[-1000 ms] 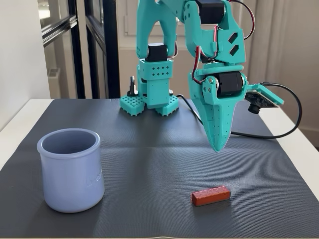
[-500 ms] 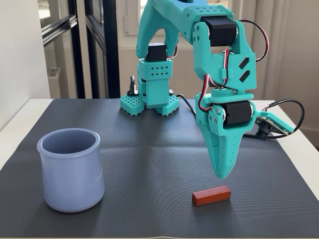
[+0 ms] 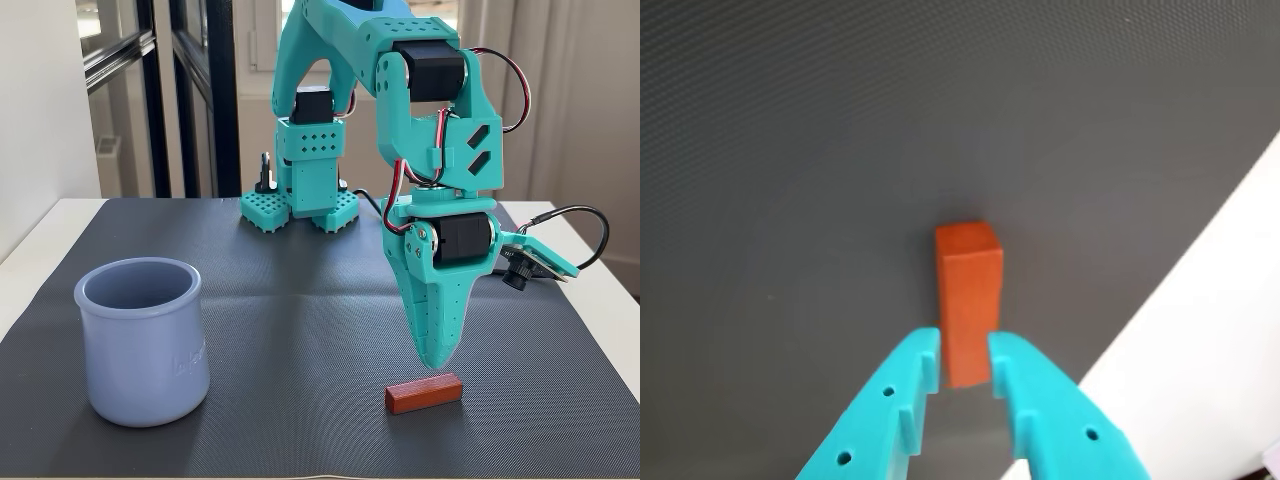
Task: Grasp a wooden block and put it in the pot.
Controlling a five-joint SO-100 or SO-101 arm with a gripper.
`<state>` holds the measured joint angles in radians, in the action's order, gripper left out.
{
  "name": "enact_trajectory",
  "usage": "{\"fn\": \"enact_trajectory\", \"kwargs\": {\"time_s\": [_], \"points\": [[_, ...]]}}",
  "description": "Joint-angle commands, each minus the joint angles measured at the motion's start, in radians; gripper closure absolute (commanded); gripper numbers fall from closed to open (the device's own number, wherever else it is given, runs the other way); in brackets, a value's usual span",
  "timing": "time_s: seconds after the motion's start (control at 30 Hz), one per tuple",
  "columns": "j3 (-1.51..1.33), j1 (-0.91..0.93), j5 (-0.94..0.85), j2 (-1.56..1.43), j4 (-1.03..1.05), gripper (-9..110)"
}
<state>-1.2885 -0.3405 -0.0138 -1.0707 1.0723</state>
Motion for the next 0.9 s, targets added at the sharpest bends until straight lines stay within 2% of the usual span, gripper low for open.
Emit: {"fn": "enact_trajectory", "kwargs": {"time_s": [0.0,0.77,0.87], "points": [[0.038,0.009,-0.002,-0.009,0.032,92],[0.186,0.025,0.006,0.15,0.037,91],[0.186,0.025,0.006,0.149,0.038,95]]}}
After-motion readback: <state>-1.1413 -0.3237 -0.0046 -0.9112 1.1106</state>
